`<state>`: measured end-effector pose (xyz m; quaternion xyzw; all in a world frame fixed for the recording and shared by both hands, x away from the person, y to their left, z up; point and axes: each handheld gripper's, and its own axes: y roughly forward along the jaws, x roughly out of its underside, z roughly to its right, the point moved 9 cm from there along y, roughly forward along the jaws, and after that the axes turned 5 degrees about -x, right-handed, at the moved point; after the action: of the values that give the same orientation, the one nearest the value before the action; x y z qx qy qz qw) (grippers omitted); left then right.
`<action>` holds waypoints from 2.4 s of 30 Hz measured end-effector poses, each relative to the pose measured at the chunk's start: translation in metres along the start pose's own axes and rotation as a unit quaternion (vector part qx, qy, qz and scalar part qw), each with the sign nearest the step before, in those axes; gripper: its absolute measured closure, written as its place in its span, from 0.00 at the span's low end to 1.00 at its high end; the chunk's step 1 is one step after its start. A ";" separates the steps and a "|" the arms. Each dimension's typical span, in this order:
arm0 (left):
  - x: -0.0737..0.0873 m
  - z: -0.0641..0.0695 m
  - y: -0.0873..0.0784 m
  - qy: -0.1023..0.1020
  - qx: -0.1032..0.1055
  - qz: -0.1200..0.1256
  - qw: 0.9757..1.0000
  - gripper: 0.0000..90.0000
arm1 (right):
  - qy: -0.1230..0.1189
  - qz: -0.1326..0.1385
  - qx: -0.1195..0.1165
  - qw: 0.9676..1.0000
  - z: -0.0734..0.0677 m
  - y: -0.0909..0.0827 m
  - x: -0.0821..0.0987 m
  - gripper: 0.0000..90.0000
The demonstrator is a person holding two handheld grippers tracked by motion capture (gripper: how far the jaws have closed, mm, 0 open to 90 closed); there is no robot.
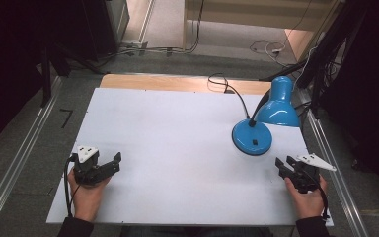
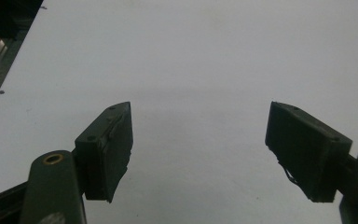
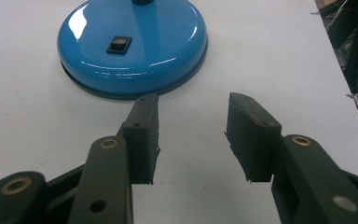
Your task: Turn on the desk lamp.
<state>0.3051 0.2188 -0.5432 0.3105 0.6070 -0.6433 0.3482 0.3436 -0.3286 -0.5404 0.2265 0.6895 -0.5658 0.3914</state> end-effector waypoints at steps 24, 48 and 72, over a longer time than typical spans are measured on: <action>0.000 0.000 0.000 0.001 0.001 -0.001 1.000 0.27 | 0.021 -0.002 -0.037 0.999 -0.012 0.007 -0.012 0.98; 0.000 0.000 0.000 0.002 0.001 -0.002 1.000 0.27 | 0.015 0.015 -0.056 0.998 -0.026 0.026 -0.030 0.98; 0.000 -0.001 0.000 -0.002 0.001 -0.001 1.000 0.27 | 0.007 0.013 -0.057 0.998 -0.036 0.050 -0.040 0.98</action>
<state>0.3054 0.2193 -0.5433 0.3097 0.6057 -0.6449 0.3483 0.3953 -0.2764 -0.5368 0.2167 0.7201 -0.5190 0.4065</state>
